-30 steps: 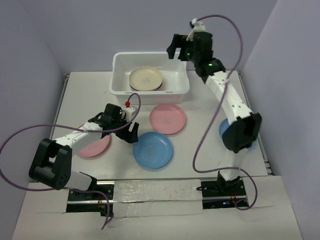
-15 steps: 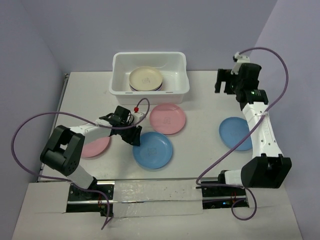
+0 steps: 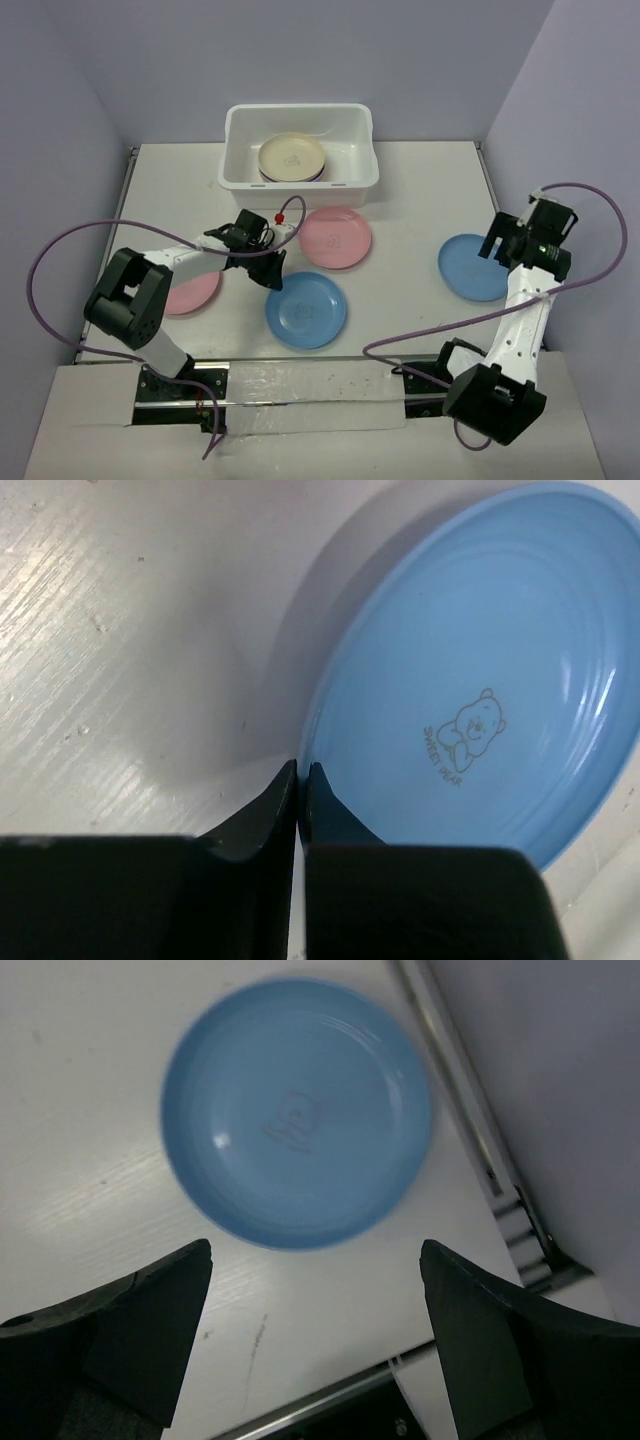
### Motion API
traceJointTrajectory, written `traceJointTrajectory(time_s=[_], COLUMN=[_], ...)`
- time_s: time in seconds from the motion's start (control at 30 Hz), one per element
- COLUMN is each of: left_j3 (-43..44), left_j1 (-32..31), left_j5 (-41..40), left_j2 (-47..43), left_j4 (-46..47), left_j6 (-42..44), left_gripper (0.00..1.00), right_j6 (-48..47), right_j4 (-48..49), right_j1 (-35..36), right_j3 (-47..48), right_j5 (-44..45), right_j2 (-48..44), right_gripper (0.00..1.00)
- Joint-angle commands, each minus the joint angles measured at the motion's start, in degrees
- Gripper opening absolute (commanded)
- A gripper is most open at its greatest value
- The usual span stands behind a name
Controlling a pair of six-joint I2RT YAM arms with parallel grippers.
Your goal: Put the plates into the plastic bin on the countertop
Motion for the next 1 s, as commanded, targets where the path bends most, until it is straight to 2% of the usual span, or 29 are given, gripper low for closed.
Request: traceJointTrajectory(time_s=[0.0, 0.23, 0.37, 0.7, 0.8, 0.97], left_j3=[5.03, 13.45, 18.85, 35.84, 38.29, 41.38], left_j1=[-0.43, 1.96, 5.62, 14.26, 17.04, 20.41], left_j5=[-0.63, 3.05, 7.75, 11.61, 12.21, 13.93], left_j2=[-6.77, -9.85, -10.00, -7.64, -6.90, -5.43], left_j4=[-3.66, -6.58, -7.42, -8.92, -8.51, -8.25], left_j6=[2.59, 2.12, 0.40, -4.64, -5.52, -6.97], left_gripper=[0.00, 0.00, 0.00, 0.00, 0.00, 0.00], right_j6=[2.02, 6.35, 7.79, 12.40, 12.19, 12.20], right_j4=[-5.00, -6.48, -3.09, 6.11, 8.65, 8.60], right_j1=[-8.53, -18.57, -18.85, -18.12, -17.77, -17.66], right_j3=[3.38, 5.21, 2.06, -3.96, -5.94, -3.96], right_j5=[2.31, 4.08, 2.49, 0.22, -1.87, -5.10], right_j2=[1.32, 11.32, 14.96, 23.06, 24.87, 31.03], right_gripper=[0.82, 0.74, 0.70, 0.66, 0.64, 0.62])
